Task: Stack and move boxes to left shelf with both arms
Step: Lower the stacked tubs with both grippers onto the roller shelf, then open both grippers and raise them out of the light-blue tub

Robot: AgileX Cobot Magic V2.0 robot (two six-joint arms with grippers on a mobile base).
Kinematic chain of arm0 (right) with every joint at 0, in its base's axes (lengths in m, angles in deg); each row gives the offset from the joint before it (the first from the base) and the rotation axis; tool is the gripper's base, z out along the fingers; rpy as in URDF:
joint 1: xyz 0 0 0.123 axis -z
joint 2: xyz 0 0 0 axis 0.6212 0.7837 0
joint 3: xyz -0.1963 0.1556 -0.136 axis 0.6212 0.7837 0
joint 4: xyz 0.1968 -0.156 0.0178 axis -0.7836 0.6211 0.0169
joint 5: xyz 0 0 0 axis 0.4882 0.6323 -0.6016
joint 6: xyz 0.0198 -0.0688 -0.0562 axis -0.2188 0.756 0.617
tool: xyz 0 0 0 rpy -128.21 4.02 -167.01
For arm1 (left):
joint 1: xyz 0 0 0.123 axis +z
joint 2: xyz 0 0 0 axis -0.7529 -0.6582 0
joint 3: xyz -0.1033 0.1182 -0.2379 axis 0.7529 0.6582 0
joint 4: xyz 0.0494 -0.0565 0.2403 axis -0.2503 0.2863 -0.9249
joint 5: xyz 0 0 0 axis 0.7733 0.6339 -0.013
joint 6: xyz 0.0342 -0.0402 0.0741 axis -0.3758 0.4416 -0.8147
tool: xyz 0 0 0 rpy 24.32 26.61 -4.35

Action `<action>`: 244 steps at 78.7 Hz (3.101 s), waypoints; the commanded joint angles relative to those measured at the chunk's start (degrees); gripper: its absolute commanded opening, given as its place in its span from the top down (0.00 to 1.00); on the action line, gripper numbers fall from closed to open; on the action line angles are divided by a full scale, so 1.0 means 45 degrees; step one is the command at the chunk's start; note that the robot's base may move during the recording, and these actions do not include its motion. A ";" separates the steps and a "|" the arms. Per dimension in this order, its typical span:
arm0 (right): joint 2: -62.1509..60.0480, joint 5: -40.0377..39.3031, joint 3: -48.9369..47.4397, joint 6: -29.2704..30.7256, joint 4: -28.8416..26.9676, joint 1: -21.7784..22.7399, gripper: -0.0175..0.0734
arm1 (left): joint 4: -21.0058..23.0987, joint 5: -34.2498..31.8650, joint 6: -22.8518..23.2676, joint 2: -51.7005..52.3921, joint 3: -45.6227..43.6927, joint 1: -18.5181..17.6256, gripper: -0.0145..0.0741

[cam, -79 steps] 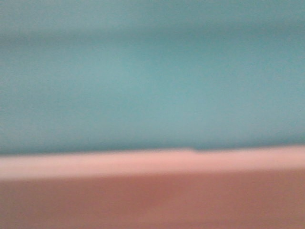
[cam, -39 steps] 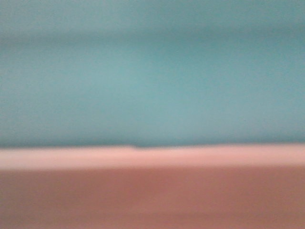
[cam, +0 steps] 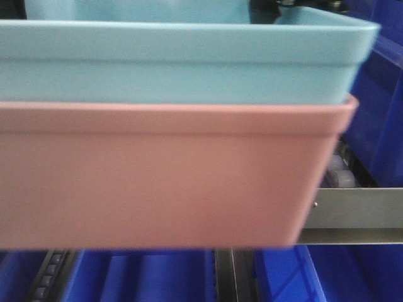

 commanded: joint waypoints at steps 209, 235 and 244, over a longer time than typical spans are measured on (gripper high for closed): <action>0.4368 -0.1318 -0.7268 0.2266 0.0289 0.2565 0.37 | 0.0047 0.0245 -0.2633 -0.6549 -0.7796 0.1899 0.35; 0.3709 -0.0595 -0.7245 0.2697 0.0305 0.1828 0.37 | 0.0018 0.0357 -0.2707 -0.5236 -0.7796 0.1998 0.48; 0.3438 -0.0252 -0.7233 0.2697 0.0681 0.1343 0.41 | 0.0018 0.0711 -0.2750 -0.4880 -0.7796 0.1998 0.69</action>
